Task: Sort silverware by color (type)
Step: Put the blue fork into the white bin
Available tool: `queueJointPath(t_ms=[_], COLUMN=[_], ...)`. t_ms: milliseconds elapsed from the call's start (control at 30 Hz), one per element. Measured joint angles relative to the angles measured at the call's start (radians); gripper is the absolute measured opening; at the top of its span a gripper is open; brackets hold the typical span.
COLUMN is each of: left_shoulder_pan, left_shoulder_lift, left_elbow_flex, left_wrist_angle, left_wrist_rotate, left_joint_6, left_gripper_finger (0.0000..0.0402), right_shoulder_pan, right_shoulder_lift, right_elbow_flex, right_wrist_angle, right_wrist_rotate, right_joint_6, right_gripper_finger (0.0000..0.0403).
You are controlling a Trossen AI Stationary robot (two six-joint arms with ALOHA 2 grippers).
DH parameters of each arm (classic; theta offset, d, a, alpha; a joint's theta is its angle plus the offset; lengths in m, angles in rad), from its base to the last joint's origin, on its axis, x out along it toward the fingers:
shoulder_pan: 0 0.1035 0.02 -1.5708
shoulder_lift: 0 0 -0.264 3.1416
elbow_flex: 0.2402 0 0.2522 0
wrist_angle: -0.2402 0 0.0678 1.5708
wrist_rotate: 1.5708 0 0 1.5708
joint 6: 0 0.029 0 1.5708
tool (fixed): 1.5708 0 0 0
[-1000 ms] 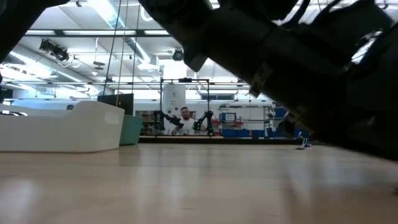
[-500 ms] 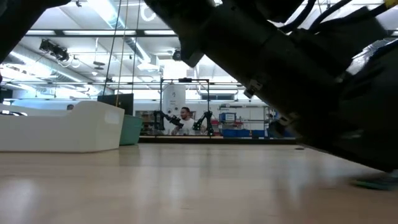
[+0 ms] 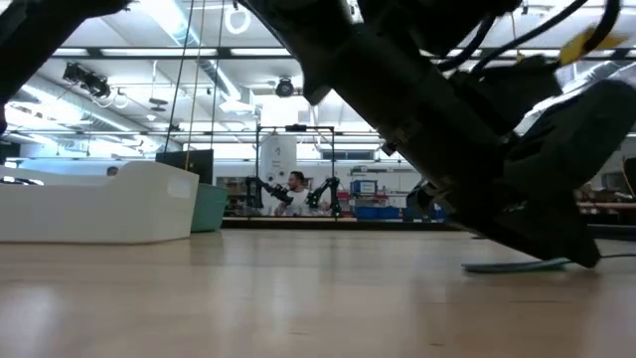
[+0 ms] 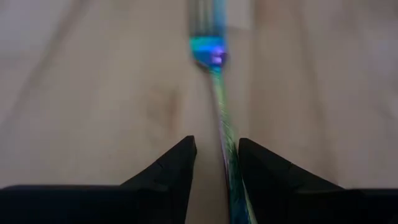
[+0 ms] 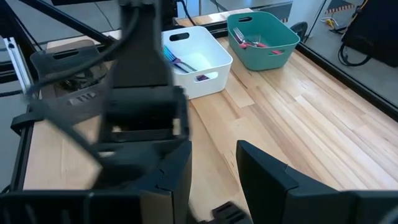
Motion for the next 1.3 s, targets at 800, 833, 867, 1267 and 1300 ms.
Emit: queueJointPath(t_ms=[800, 833, 867, 1267, 1300], left_shoulder_pan=[0.088, 0.092, 0.096, 0.093, 0.092], left_shoulder_lift=[0.036, 0.044, 0.049, 0.071, 0.072], left_elbow_flex=[0.0, 0.001, 0.002, 0.003, 0.003], left_wrist_angle=[0.093, 0.115, 0.125, 0.196, 0.202], left_wrist_rotate=[0.179, 0.197, 0.207, 0.207, 0.213], left_joint_6=[0.114, 0.103, 0.094, 0.111, 0.116], left_gripper_finger=[0.0075, 0.0075, 0.0075, 0.0025, 0.0025], right_shoulder_pan=[0.0, 0.0, 0.0, 0.0, 0.0], right_shoulder_lift=[0.0, 0.0, 0.0, 0.0, 0.0], right_elbow_flex=[0.0, 0.0, 0.0, 0.0, 0.0], right_wrist_angle=[0.003, 0.004, 0.004, 0.007, 0.007], right_wrist_rotate=[-0.003, -0.003, -0.003, -0.008, -0.009], right_joint_6=[0.0, 0.0, 0.0, 0.0, 0.0], right_gripper_finger=[0.0134, 0.0134, 0.0134, 0.0134, 0.0134])
